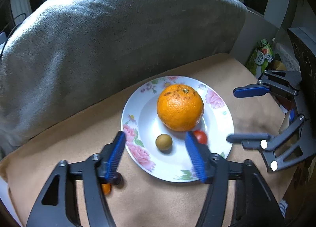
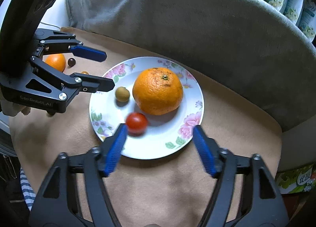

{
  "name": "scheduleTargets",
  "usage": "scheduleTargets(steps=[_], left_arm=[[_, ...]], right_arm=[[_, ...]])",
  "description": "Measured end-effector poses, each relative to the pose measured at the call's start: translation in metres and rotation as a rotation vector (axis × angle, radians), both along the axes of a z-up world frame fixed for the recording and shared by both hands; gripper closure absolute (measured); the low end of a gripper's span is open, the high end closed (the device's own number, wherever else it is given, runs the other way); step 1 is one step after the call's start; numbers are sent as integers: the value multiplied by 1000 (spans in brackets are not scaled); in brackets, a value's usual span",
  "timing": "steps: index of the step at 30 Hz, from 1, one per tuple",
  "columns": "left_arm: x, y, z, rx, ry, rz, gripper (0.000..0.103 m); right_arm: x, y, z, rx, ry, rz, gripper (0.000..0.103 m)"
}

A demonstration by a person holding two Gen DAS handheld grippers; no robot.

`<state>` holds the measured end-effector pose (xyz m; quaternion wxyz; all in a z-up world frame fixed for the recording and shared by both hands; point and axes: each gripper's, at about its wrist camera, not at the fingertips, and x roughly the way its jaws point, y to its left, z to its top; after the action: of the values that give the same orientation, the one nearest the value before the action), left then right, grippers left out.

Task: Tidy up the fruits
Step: 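Lift both grippers away from the plate, then grasp an orange kumquat with the right gripper while the left grasps a brown fruit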

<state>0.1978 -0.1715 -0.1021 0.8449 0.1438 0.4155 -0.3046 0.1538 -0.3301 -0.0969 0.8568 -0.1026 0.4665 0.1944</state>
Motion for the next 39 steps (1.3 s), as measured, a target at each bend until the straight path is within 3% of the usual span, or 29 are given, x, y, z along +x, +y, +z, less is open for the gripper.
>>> scheduleTargets(steps=[3,15,28,39], left_arm=[[1,1,2,-1,-7,19,27],[-5,31,18,-14,-23,77,27],[-11,99,29,1,-49,173,27],[-19,166,23,-7,-36,280,27]], right_arm=[[-3,6,0,-7,-4,8,20],[-16,23,15,23,-19,33,20],[-24,63,31,82,-22,92,20],[-8,106,35,84,-26,162,20]])
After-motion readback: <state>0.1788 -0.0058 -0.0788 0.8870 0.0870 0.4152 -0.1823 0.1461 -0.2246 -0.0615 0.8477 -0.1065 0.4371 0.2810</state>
